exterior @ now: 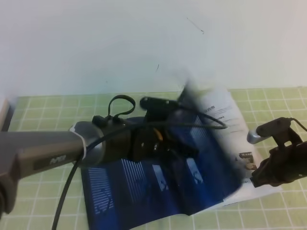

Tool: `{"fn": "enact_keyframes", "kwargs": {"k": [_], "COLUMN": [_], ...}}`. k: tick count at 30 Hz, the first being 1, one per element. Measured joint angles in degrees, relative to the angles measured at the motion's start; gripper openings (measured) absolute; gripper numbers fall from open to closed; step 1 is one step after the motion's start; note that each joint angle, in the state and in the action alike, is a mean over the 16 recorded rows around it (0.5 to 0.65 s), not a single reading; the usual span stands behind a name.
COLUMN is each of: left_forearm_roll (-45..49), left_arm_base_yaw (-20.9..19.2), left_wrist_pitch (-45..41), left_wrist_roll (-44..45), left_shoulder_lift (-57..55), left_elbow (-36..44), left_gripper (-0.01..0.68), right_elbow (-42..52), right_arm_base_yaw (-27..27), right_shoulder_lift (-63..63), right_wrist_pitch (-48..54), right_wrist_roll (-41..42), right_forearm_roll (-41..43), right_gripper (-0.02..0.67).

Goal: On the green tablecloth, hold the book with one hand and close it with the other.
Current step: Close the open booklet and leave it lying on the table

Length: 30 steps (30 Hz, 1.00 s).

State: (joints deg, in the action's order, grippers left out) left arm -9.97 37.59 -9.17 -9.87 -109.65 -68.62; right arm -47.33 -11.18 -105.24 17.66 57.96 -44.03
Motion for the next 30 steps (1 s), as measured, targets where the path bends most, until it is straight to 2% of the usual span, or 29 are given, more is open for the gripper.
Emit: {"fn": "enact_keyframes", "kwargs": {"k": [5,11,19,24,30], "left_forearm_roll": [1.1,4.6,10.8,14.3,18.5], "left_arm_base_yaw": [1.1,-0.6,-7.8,-13.2,-18.1], "left_wrist_pitch": [0.9,-6.1,-22.7,-30.4,-35.9], "left_wrist_roll": [3.1,4.7,1.7,-1.5,-4.7], "left_shoulder_lift": [3.5,7.8,10.7,11.0,10.8], "left_elbow": [0.1,0.1,0.1,0.2,0.5], "left_gripper": [-0.003,-0.003,-0.003,-0.003,-0.003], "right_elbow": [0.4,0.9,1.1,1.1,1.0], "right_arm_base_yaw": [0.0,0.0,0.0,0.0,0.0], "right_shoulder_lift": [4.0,11.9,17.9,14.4,7.0], "right_wrist_pitch": [-0.7,-2.5,-2.9,-1.7,-0.3], "right_wrist_roll": [0.0,0.0,0.1,0.4,0.8], "right_forearm_roll": [0.7,1.6,1.8,1.7,1.6], "right_gripper": [-0.003,-0.003,-0.003,-0.003,-0.003]}}
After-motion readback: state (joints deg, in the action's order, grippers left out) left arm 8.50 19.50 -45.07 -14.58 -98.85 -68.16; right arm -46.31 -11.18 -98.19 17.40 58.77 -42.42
